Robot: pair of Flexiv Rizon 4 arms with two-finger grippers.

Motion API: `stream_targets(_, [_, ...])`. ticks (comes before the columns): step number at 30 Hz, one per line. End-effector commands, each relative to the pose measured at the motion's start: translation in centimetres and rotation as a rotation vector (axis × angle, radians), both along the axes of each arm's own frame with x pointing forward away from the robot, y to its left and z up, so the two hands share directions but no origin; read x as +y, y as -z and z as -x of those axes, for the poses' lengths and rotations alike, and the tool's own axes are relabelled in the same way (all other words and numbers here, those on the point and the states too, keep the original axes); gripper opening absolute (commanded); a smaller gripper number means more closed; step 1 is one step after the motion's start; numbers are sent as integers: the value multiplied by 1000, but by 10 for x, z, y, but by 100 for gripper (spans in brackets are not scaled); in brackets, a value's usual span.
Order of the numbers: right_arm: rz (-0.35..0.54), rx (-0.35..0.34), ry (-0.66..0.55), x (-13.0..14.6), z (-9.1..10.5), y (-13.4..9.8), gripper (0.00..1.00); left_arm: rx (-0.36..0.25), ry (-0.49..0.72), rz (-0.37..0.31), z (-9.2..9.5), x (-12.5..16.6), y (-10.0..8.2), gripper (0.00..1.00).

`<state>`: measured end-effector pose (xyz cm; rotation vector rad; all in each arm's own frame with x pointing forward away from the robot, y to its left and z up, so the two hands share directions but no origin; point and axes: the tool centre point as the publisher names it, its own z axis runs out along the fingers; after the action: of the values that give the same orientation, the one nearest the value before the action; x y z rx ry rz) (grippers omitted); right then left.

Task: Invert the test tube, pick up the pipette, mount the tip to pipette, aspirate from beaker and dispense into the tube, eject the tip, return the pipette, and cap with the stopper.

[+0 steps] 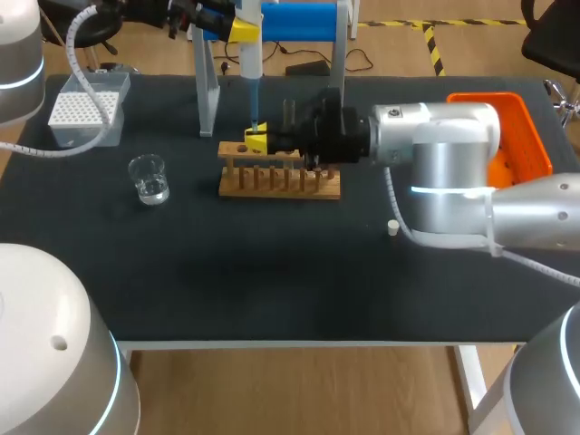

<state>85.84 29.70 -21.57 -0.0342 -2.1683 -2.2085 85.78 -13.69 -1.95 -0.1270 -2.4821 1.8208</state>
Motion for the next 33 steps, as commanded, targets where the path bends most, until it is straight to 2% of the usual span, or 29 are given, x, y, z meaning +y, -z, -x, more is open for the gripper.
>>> stream_targets(1, [-12, -2, 8, 0, 1, -2, 0, 0, 0, 0, 1, 1, 2, 0])
stream_targets(16, [-18, 8, 29, 0, 1, -6, 0, 0, 0, 0, 1, 1, 2, 0])
stream_targets(33, [-28, 1, 42, -2, -1, -26, 0, 0, 0, 0, 1, 1, 2, 0])
